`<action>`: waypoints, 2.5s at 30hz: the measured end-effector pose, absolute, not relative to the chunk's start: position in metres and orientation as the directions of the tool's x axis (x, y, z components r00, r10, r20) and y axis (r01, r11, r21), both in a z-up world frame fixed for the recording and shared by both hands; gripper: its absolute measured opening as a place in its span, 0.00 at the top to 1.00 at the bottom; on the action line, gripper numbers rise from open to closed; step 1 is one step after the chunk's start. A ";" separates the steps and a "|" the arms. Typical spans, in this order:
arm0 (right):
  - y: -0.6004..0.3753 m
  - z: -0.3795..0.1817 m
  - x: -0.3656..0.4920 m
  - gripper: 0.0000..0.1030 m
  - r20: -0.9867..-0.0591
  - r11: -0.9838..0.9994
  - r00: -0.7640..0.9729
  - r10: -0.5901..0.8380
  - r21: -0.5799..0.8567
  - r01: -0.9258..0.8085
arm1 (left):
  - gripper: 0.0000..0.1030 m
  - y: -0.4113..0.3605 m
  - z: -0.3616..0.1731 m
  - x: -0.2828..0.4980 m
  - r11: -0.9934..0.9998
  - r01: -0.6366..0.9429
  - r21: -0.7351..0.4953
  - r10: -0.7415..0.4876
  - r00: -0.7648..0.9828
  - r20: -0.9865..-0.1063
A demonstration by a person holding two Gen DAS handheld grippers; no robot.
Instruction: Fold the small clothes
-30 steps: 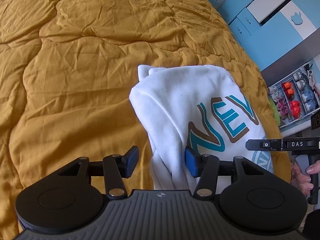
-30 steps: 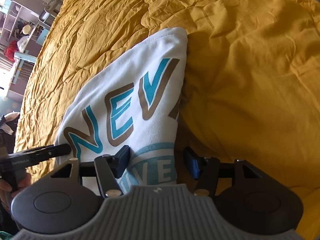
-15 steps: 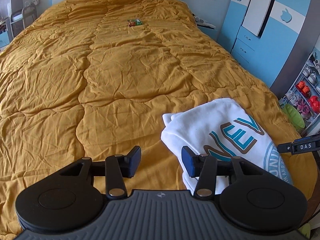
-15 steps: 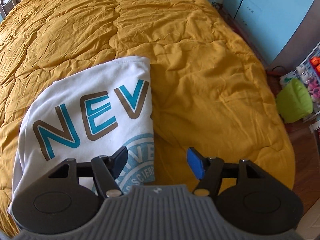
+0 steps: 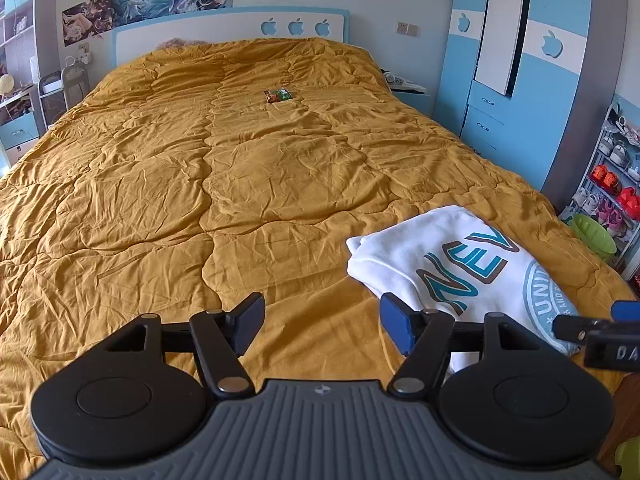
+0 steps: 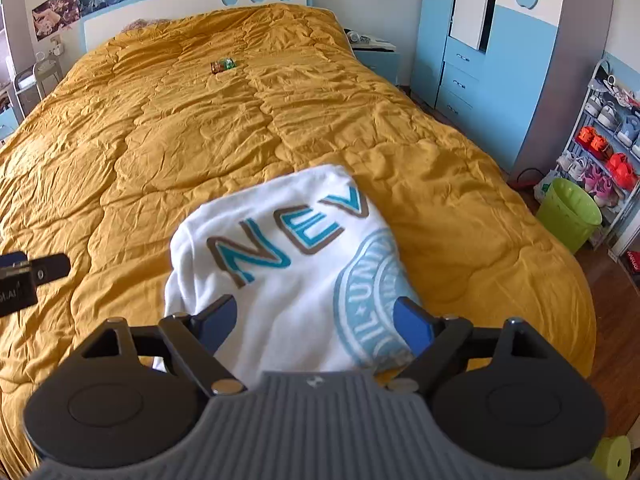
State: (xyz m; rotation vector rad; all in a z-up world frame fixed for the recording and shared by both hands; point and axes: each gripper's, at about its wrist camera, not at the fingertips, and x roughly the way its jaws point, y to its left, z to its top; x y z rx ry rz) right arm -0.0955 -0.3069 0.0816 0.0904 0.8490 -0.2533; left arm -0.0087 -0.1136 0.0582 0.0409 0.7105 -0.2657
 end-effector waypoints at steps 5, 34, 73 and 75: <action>-0.267 0.049 -0.113 0.21 -0.782 0.969 0.602 -0.162 -0.010 0.248 | 0.27 -0.116 0.045 -0.022 0.969 0.234 -0.073 -0.220 0.694 -0.685; -0.261 0.022 -0.112 0.21 -0.820 0.969 0.562 -0.107 0.041 0.244 | 0.27 -0.133 0.016 -0.035 0.938 0.322 -0.131 -0.300 0.556 -0.775; -0.258 0.022 -0.114 0.21 -0.817 0.967 0.574 -0.055 0.099 0.235 | 0.23 -0.126 0.020 -0.036 0.942 0.303 -0.147 -0.299 0.555 -0.776; -0.257 0.022 -0.114 0.21 -0.817 0.967 0.574 -0.055 0.099 0.234 | 0.23 -0.126 0.020 -0.037 0.941 0.305 -0.144 -0.299 0.558 -0.774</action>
